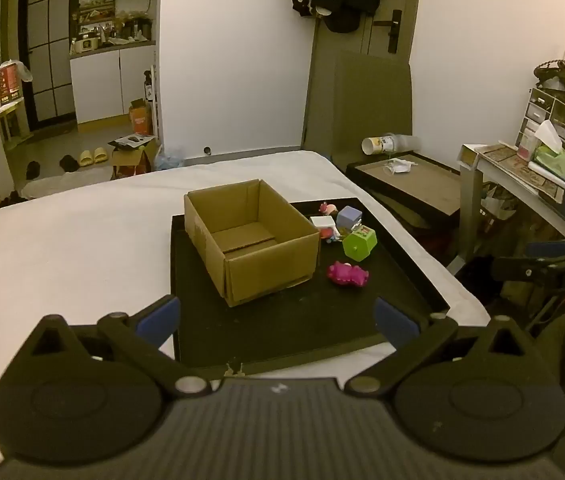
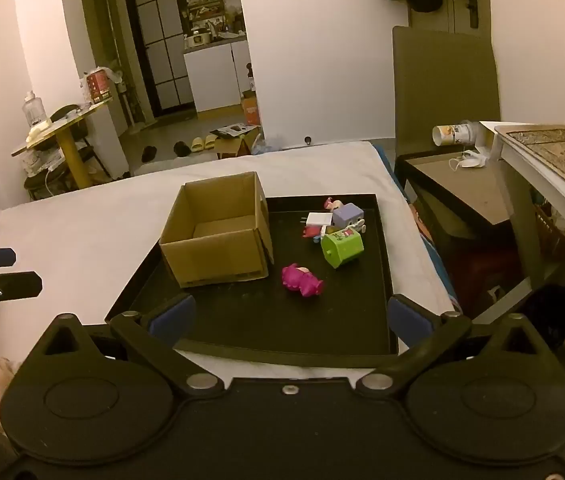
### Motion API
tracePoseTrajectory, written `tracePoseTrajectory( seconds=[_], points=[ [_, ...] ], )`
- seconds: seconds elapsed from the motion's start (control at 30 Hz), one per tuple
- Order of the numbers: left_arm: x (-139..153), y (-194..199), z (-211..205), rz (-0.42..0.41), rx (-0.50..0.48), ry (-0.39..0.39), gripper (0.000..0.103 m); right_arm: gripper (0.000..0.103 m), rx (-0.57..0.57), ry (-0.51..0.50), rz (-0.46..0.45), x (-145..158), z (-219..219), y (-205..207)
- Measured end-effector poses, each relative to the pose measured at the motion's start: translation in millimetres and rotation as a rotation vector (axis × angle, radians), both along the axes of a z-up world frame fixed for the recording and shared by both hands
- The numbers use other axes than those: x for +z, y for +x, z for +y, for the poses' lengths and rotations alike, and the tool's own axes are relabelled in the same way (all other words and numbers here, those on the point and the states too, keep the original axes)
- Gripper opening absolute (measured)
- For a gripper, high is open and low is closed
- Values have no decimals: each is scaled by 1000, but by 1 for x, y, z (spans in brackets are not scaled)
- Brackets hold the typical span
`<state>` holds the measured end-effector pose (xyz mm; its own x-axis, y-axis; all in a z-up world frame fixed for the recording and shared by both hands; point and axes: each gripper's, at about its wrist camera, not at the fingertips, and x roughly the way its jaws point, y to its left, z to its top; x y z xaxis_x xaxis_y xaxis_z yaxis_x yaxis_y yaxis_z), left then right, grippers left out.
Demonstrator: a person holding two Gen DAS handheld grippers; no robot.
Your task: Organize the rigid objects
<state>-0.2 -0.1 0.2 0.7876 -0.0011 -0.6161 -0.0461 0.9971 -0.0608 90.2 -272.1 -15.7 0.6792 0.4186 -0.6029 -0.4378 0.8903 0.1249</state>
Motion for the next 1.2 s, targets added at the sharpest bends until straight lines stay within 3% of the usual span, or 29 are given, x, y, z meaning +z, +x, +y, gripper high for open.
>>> tracePoseTrajectory(
  seconds=[0.57, 1.03, 1.2],
  points=[
    [3, 0, -3, -9, -5, -3, 103, 103, -1, -3, -9, -3, -6, -2],
    [13, -3, 2, -22, 1, -3, 103, 103, -1, -10, -10, 15, -2, 0],
    [12, -7, 3, -32, -5, 3, 103, 103, 0, -9, -16, 5, 0, -3]
  ],
)
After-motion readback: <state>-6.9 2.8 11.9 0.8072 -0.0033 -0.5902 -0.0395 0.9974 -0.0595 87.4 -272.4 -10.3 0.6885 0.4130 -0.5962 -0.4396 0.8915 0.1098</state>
